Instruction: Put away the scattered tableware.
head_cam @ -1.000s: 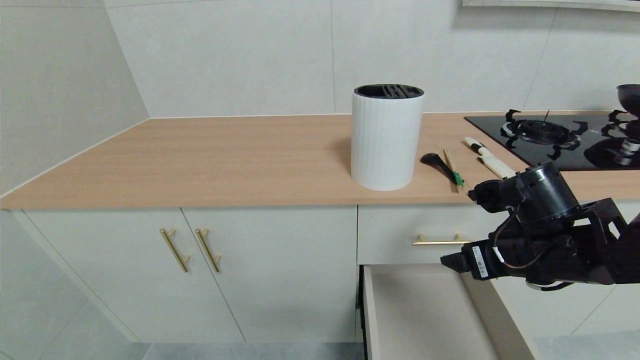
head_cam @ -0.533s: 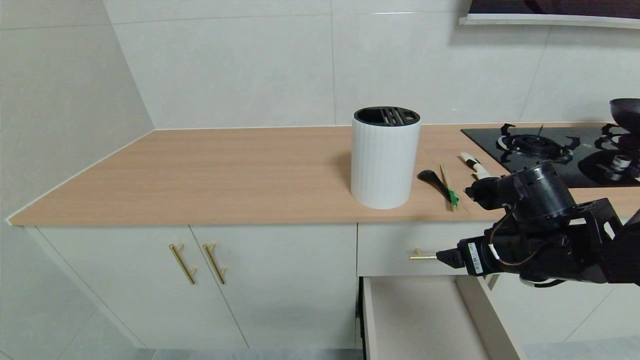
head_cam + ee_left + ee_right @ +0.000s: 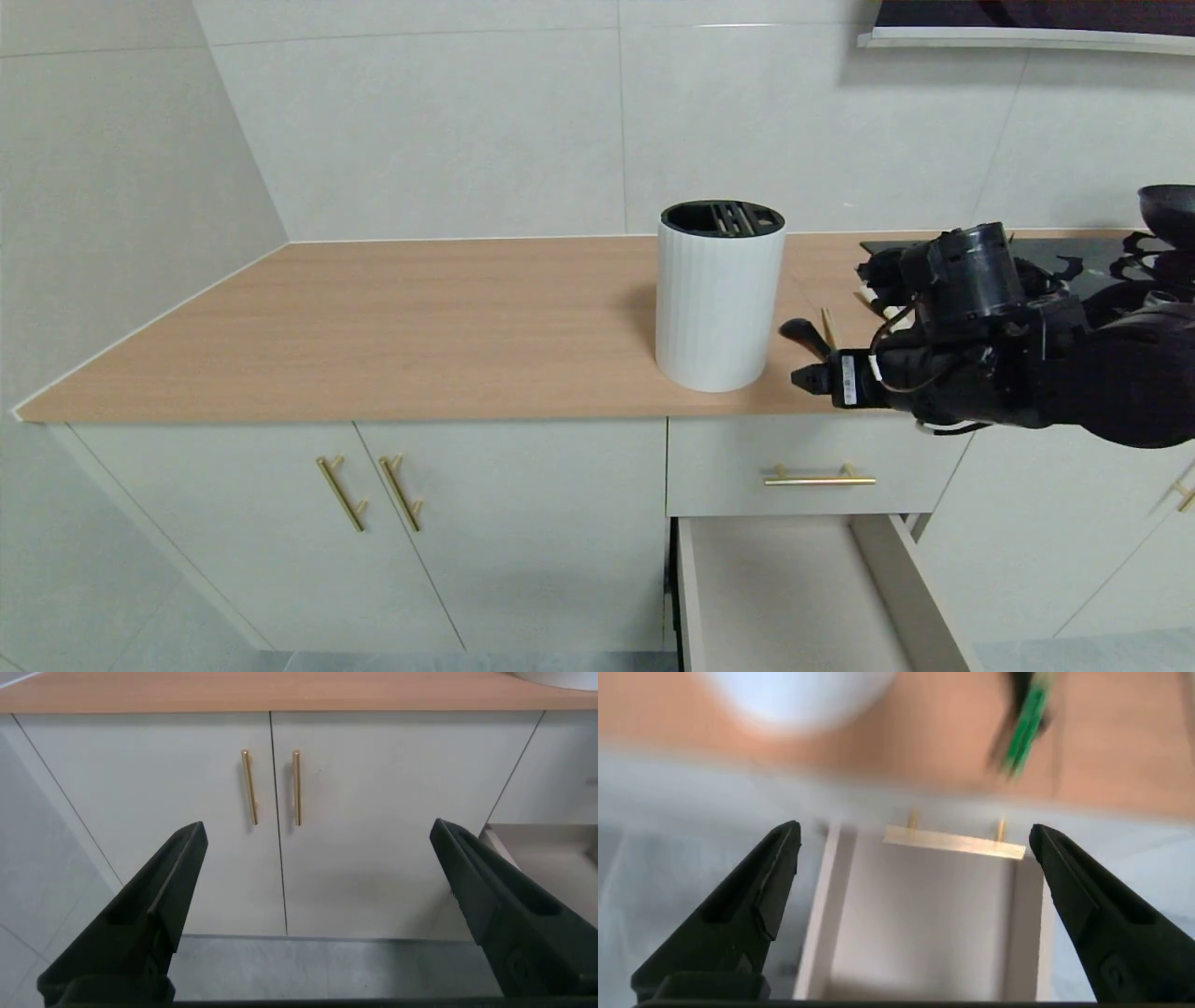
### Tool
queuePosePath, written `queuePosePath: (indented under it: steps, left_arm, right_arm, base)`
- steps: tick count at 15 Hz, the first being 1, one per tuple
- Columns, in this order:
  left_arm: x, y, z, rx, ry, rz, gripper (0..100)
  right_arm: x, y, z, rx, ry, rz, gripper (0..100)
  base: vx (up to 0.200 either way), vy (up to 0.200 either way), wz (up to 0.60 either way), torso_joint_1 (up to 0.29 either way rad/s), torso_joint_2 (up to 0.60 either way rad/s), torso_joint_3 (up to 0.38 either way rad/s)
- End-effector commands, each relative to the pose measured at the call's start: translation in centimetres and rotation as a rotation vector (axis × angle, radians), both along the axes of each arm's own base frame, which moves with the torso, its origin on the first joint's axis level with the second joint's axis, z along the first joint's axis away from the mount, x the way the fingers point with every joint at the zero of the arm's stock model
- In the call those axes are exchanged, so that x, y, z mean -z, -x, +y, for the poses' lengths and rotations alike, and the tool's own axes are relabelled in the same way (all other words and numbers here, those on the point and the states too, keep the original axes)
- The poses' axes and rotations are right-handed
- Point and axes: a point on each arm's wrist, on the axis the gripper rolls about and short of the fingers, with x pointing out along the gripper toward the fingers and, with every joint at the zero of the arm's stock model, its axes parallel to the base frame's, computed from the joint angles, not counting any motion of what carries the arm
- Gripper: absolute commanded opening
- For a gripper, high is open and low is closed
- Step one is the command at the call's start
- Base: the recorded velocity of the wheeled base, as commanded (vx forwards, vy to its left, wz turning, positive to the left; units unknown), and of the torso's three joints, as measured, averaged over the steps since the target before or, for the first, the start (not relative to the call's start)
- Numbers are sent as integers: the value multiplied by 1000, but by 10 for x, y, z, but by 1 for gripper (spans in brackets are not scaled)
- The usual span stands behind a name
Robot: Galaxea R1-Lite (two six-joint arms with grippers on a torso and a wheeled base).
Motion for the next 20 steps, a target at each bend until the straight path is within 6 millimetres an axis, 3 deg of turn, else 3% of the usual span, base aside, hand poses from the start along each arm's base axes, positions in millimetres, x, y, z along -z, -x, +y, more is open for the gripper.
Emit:
queuePosePath:
  steps: [1,8,16,17,20]
  left_arm:
    - [0,0,0,-1,0,-1,100]
    - [0,0,0,-1,0,-1,100]
    - [0,0,0,1,0,-1,100]
    - [0,0,0,-1,0,-1,100]
    - [0,0,0,-1,0,-1,100]
  right_arm:
    - [10,-22,1,79,-3,6,100]
    - [37,-58,-7,264,45,17,100]
    - [45,-67,-10,282,46,27,100]
    - [46,-68,-10,282,47,28,0]
    - [45,-68,-10,281,44,27,0]
  base:
    - [0,0,0,0,0,0]
    - [0,0,0,0,0,0]
    - [0,0,0,0,0,0]
    - [0,0,0,0,0,0]
    - [0,0,0,0,0,0]
